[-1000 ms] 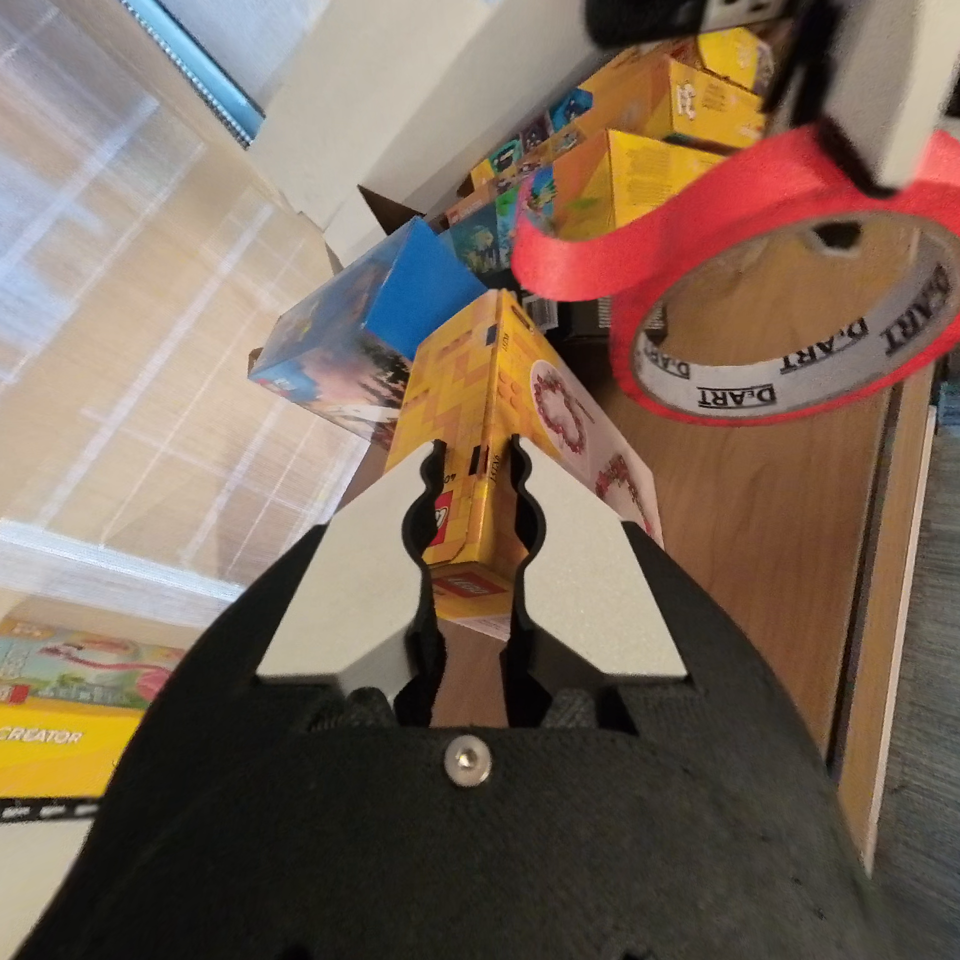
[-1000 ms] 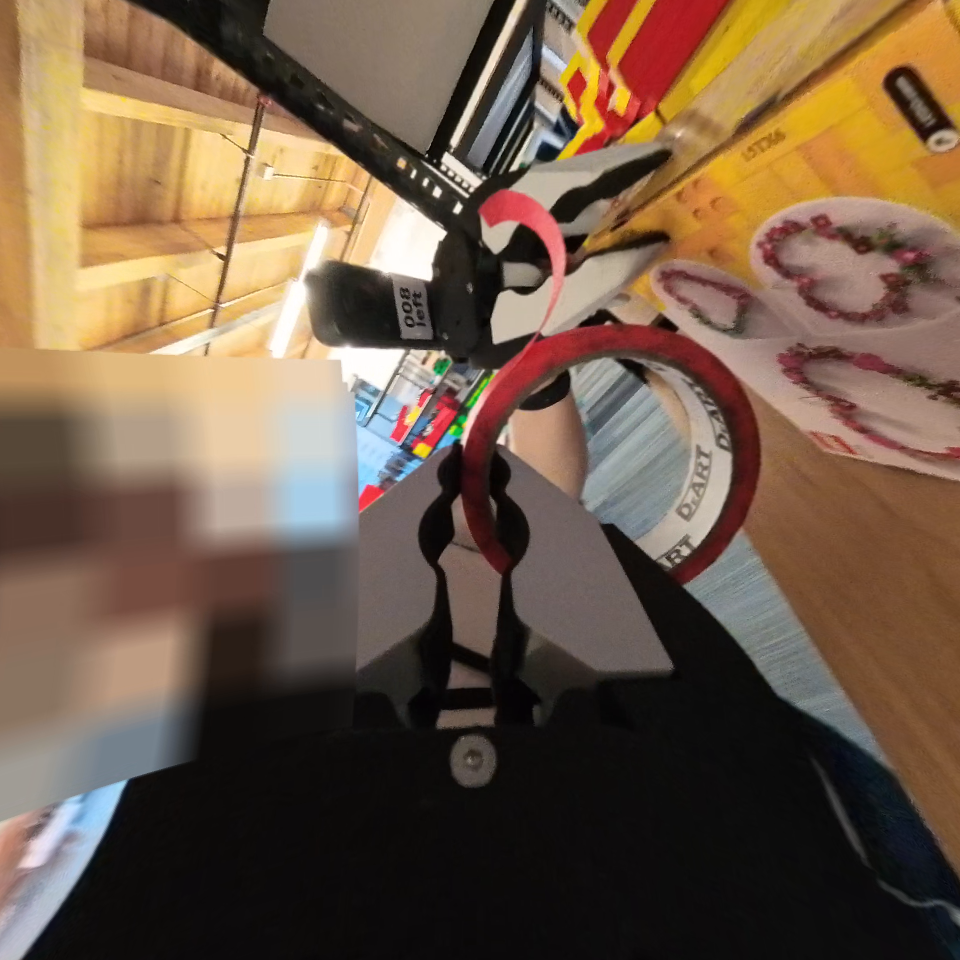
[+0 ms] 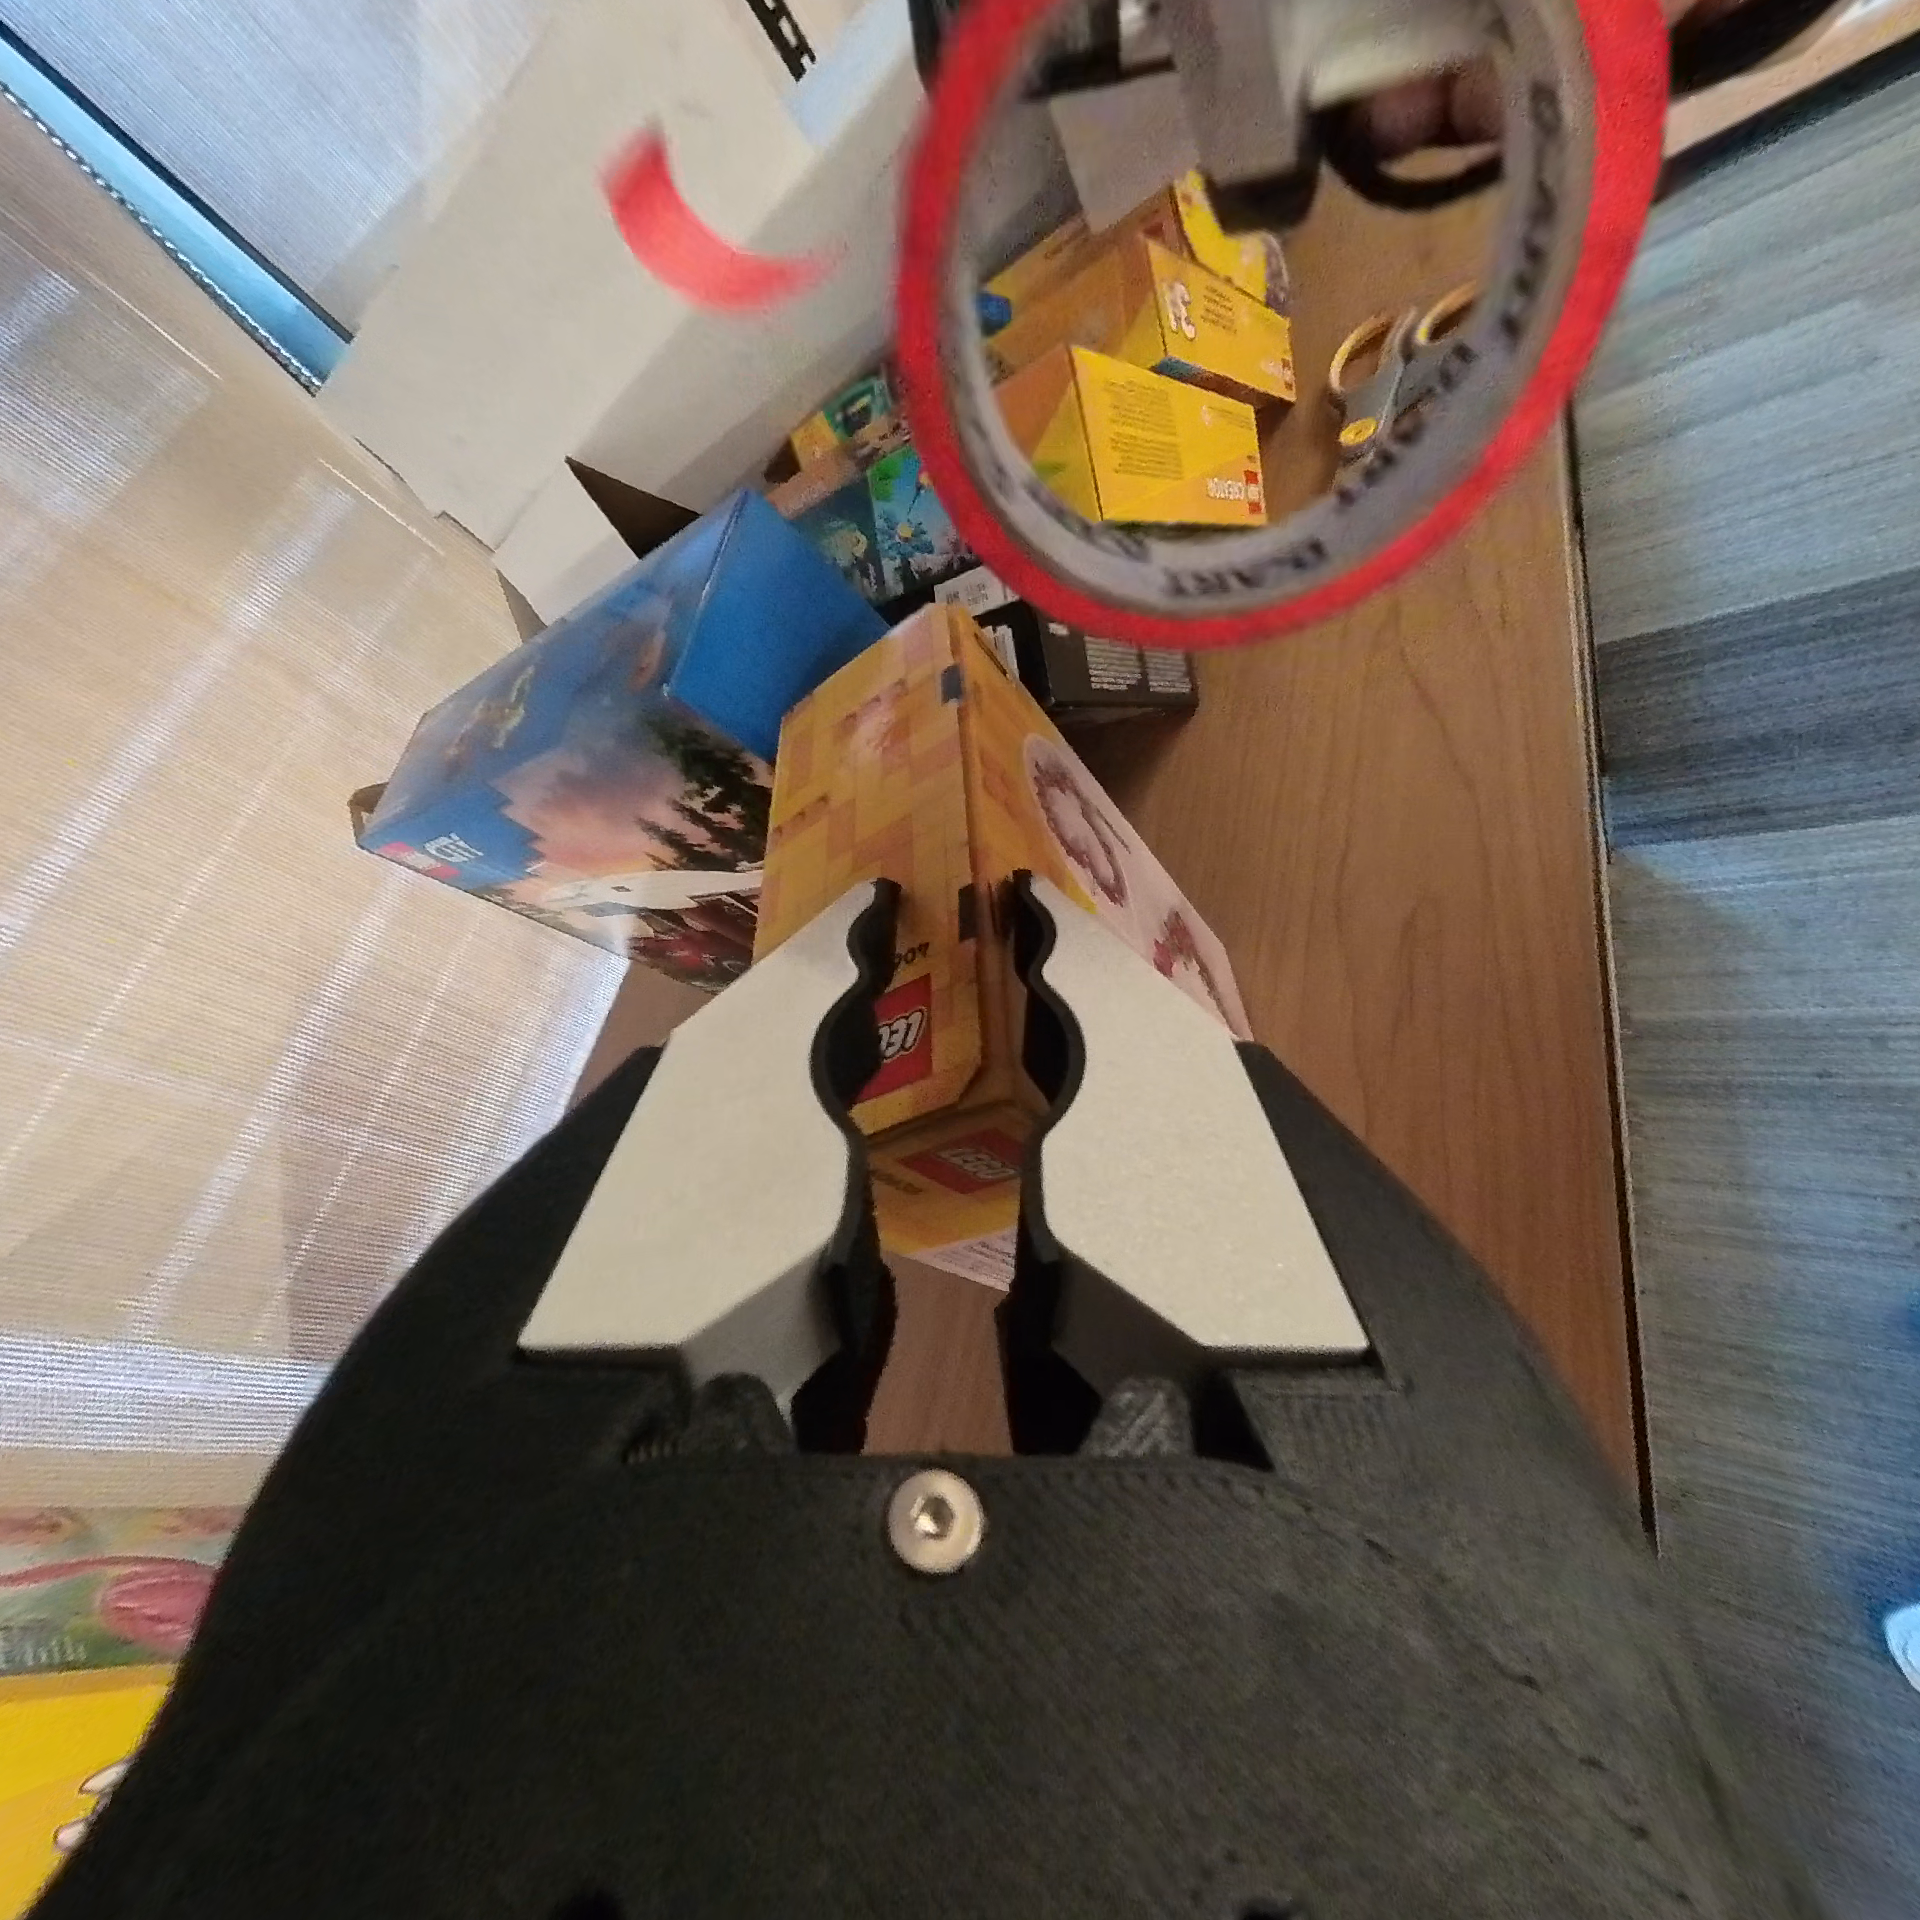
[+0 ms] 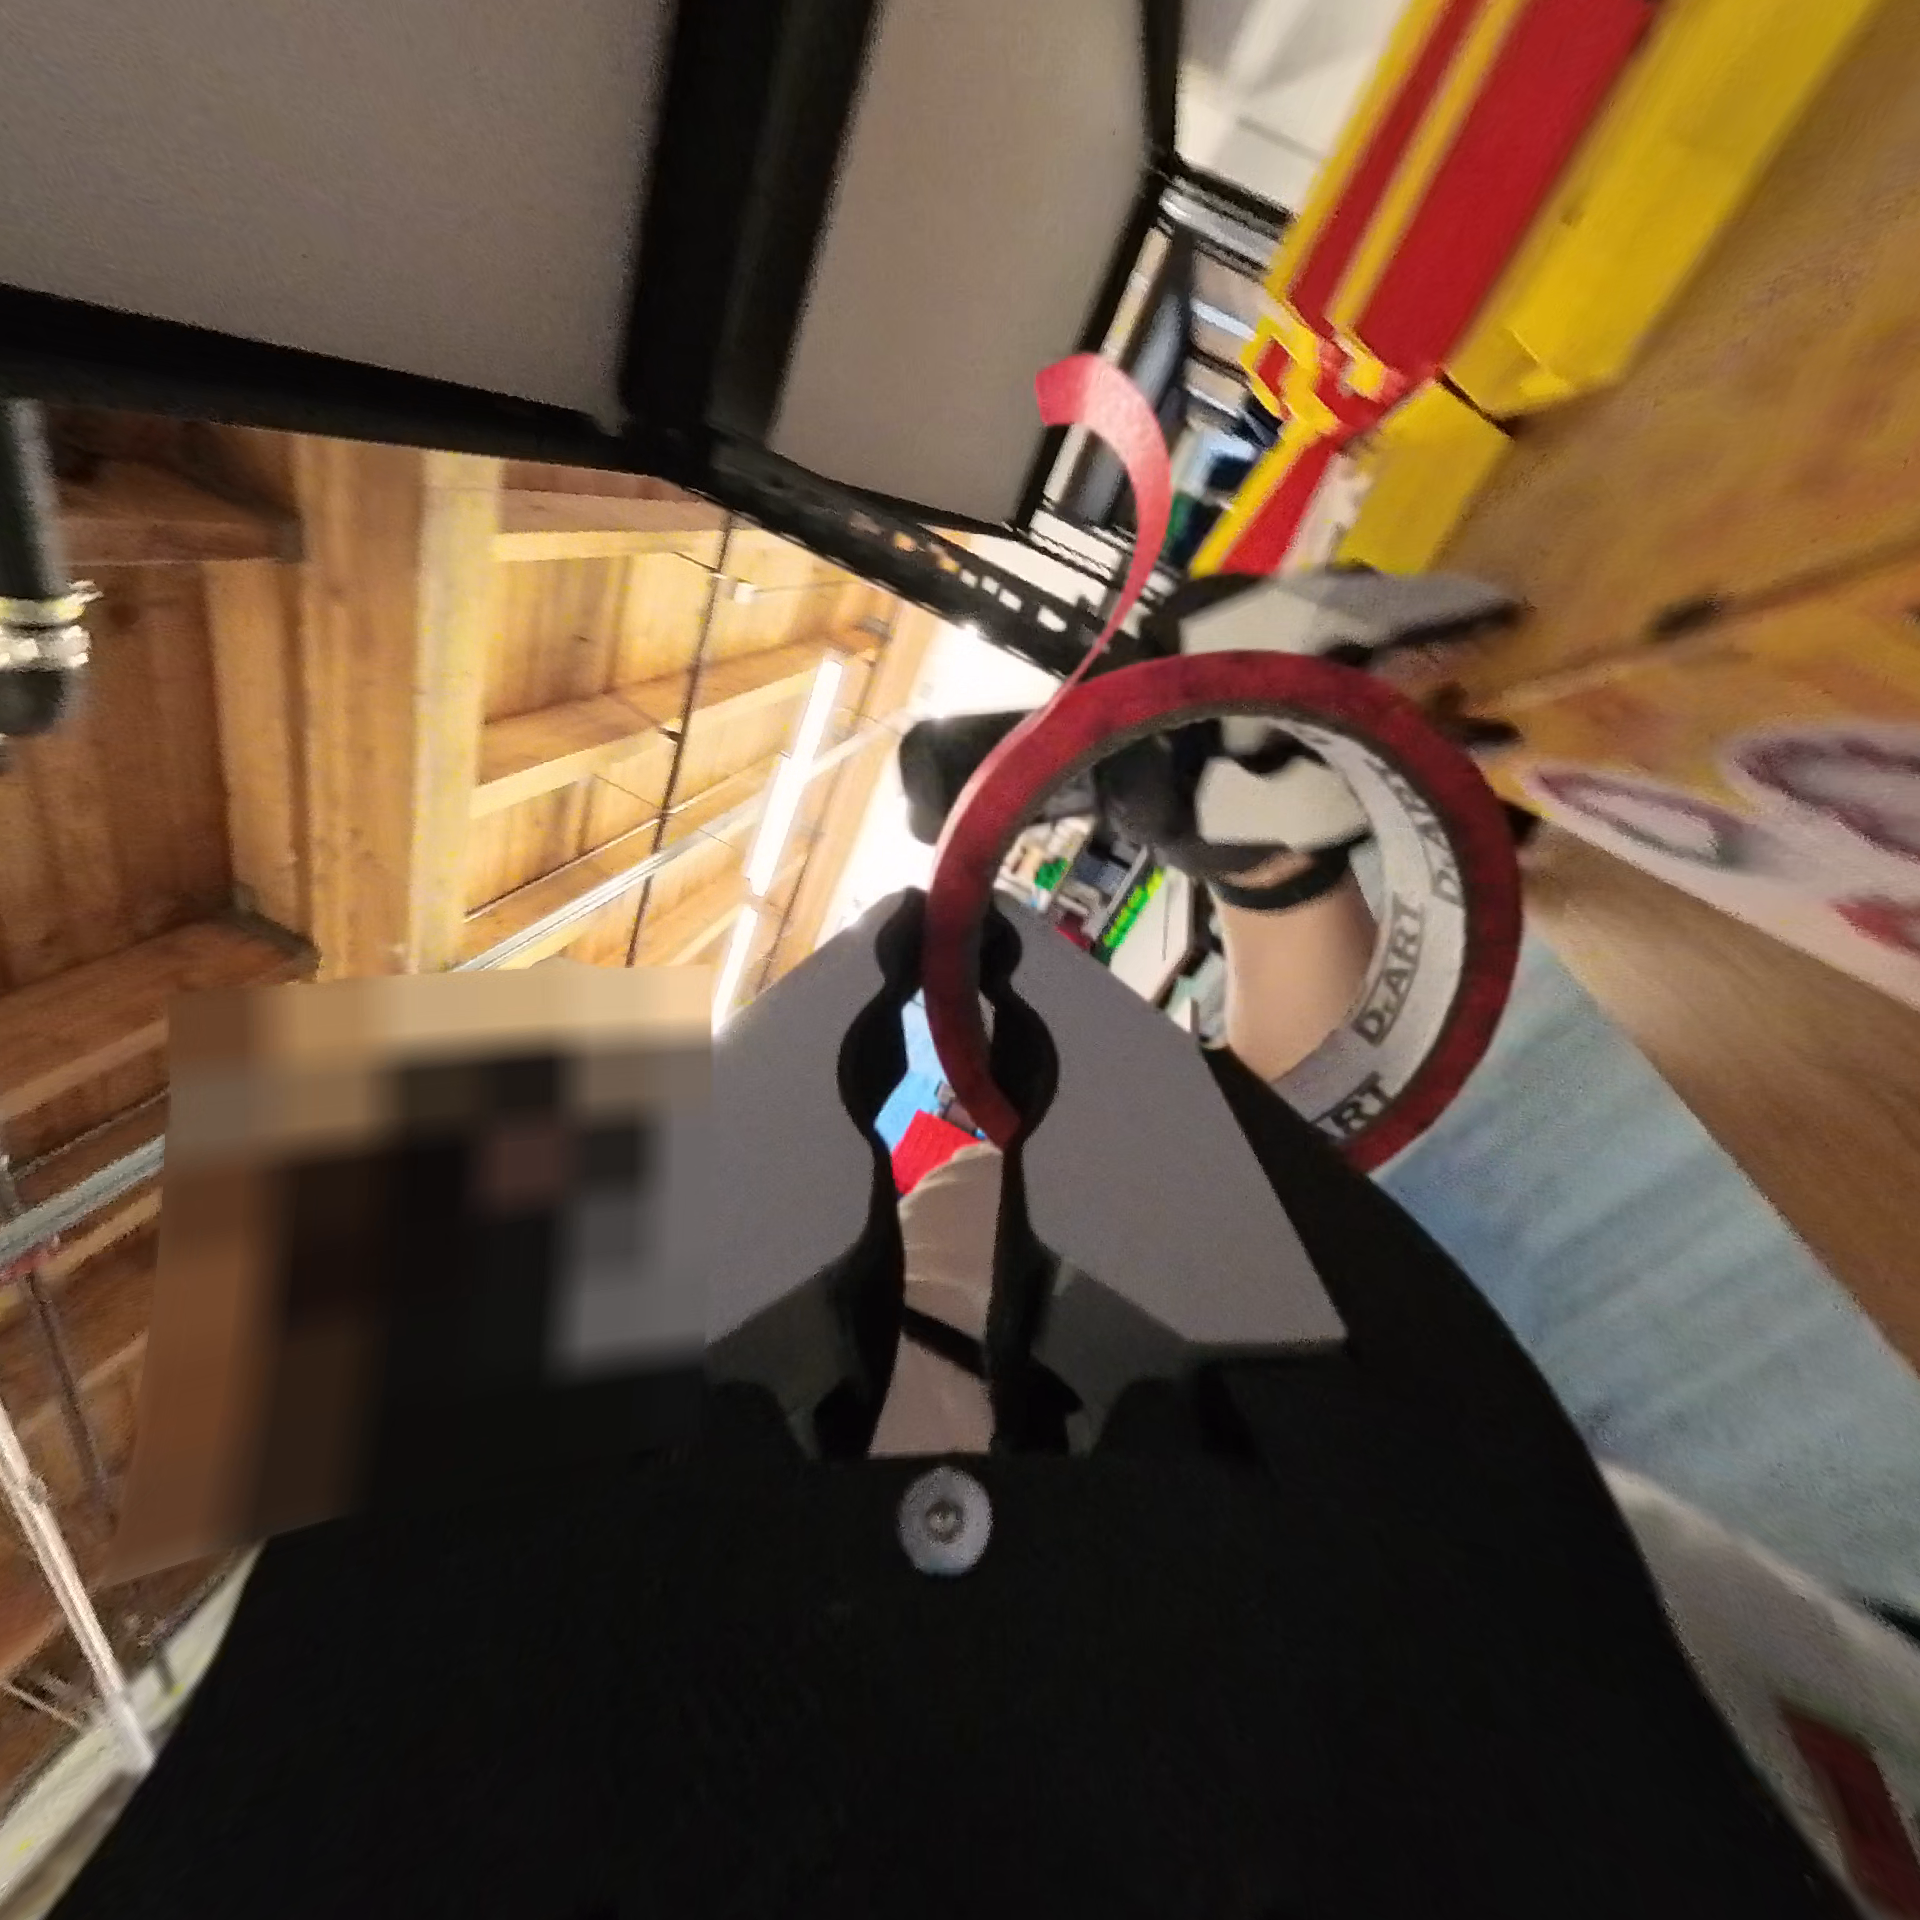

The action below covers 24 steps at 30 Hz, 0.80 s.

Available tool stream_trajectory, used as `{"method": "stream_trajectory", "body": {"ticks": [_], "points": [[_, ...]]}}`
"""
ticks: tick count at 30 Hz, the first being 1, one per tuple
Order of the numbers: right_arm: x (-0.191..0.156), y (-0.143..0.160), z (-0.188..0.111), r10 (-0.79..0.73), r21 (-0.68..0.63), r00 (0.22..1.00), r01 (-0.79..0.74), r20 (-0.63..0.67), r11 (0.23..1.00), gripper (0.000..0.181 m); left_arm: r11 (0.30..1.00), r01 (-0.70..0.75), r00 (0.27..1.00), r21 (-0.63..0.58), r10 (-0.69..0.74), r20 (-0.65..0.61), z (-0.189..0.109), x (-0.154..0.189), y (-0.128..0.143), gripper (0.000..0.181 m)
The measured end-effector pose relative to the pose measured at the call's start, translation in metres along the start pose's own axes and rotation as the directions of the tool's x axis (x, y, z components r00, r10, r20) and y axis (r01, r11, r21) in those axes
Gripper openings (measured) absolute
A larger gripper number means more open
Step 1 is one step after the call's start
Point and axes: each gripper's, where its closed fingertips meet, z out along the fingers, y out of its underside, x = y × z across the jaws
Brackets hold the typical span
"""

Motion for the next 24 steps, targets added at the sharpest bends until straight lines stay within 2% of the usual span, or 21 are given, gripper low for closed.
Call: {"method": "stream_trajectory", "body": {"ticks": [1, 4, 7, 11, 13, 16, 21, 24], "points": [[-0.009, -0.004, 0.003, -0.042, 0.008, 0.999, 0.042, 0.028, 0.999, 0.007, 1.000, 0.000, 1.000, 0.004, 0.000, 0.005, 0.000, 0.000, 0.000, 0.020], [-0.013, -0.021, 0.014, -0.159, 0.024, 0.987, 0.160, -0.023, 0.987, 0.006, 1.000, 0.003, 1.000, 0.000, -0.003, 0.002, 0.000, 0.000, 0.000, 0.020], [0.003, -0.041, 0.026, -0.182, -0.015, 0.976, 0.182, -0.116, 0.983, 0.006, 1.000, -0.016, 1.000, -0.006, 0.016, -0.004, -0.001, 0.001, -0.001, 0.020], [0.028, -0.050, 0.039, -0.121, -0.082, 0.974, 0.107, -0.191, 0.991, 0.007, 1.000, -0.018, 1.000, 0.004, 0.018, -0.009, -0.001, 0.002, -0.001, 0.020], [0.029, -0.054, 0.040, -0.040, -0.058, 0.986, 0.031, -0.161, 0.998, 0.007, 1.000, -0.016, 1.000, 0.000, 0.016, -0.006, -0.001, 0.000, 0.000, 0.021], [0.028, -0.056, 0.036, -0.025, -0.061, 0.987, 0.015, -0.157, 0.998, 0.007, 1.000, 0.007, 0.999, 0.016, -0.007, -0.043, -0.005, 0.000, -0.002, 0.017], [0.028, -0.047, 0.036, -0.028, -0.082, 0.987, 0.014, -0.161, 0.996, 0.007, 0.954, 0.225, 0.973, 0.196, -0.210, -0.095, -0.037, -0.027, -0.040, 0.025], [0.027, -0.046, 0.034, -0.031, -0.080, 0.988, 0.019, -0.151, 0.997, 0.007, 0.918, 0.374, 0.926, 0.133, -0.363, -0.098, -0.024, -0.045, -0.039, 0.027]]}}
